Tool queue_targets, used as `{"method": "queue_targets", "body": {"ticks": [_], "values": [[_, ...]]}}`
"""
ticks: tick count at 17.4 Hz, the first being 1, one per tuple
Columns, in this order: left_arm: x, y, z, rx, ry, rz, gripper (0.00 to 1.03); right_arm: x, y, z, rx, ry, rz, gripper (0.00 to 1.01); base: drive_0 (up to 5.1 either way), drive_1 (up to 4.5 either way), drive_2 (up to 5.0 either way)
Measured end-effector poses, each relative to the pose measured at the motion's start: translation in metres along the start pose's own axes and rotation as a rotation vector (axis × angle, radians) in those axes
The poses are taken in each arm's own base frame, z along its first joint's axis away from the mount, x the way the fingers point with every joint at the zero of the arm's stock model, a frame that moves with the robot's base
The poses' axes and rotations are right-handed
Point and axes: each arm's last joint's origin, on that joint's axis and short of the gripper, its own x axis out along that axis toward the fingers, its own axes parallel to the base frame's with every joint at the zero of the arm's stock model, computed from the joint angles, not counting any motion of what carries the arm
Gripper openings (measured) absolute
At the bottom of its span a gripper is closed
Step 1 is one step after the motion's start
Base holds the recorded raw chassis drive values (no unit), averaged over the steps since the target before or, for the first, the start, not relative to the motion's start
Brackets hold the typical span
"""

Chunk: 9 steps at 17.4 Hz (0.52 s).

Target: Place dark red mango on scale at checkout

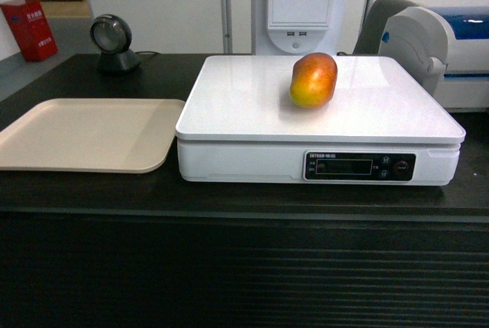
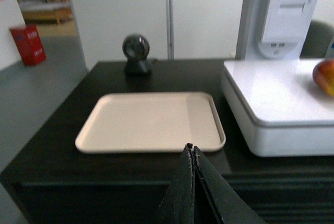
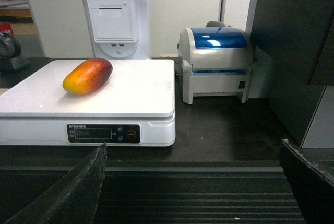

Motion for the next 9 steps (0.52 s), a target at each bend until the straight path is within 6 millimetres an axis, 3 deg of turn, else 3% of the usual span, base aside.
{"method": "queue_targets", "body": {"ticks": [9], "values": [[-0.017, 0.0, -0.004, 0.0, -0.001, 0.0, 0.02, 0.0, 0.0, 0.0, 0.0, 0.0, 0.0, 0.98, 0.0, 0.0, 0.0]]}}
